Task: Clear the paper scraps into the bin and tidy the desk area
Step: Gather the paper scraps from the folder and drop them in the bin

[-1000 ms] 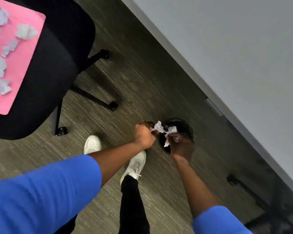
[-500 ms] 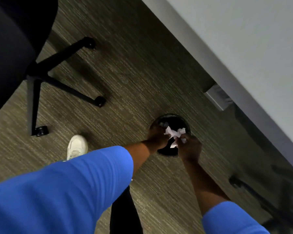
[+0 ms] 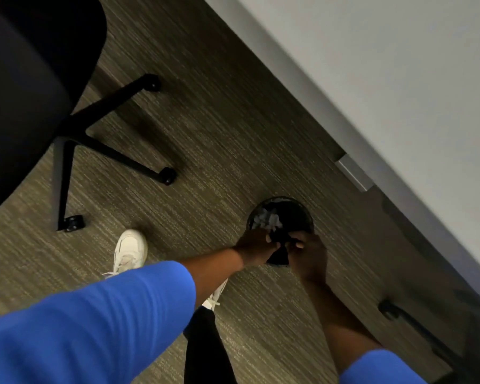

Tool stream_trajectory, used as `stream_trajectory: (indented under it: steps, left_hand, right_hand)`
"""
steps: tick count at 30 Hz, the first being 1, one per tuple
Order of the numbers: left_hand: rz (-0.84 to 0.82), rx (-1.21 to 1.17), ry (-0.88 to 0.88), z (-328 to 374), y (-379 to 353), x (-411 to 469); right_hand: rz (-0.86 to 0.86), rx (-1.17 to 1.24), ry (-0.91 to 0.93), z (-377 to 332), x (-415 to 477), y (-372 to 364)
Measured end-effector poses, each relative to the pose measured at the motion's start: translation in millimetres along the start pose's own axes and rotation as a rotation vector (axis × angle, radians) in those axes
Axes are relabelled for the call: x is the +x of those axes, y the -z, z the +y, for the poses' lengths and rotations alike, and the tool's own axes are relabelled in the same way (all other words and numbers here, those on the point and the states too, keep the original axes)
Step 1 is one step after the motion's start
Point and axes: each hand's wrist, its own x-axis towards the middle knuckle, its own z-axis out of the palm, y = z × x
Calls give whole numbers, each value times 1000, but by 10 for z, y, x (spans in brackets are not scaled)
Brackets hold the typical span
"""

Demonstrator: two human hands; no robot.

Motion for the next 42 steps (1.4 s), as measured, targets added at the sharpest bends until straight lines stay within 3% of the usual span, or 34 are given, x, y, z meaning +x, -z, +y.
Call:
stream_trajectory:
  steps: [4, 10, 15, 19, 26, 30, 35, 42]
  left_hand:
    - [134, 198, 49, -9, 295, -368]
    - [362, 59, 139, -170, 846, -945]
    - [582, -97, 186, -371, 1314, -1390]
    - [805, -136, 113, -541, 1687, -1755]
    - [1295, -43, 23, -910, 2570, -2329]
    - [1556, -43, 174, -1187, 3200, -2620]
    - [1515, -231, 461, -1604, 3835, -2930]
    - [1527, -430, 546, -2084, 4389, -3111]
  right_hand:
    - [-19, 0, 31, -392, -142, -19]
    - [-47, 2, 137, -1248, -322, -69]
    - [-205, 18, 117, -2035, -387, -108]
    - [-400, 9, 78, -2608, -480, -158]
    - [-271, -27, 392, -3683, -650, -241]
    - [-249, -14, 600, -4338, -741, -373]
    - [-307, -55, 723, -5125, -818, -585]
    - [-330, -205, 763, -6087, -861, -1045]
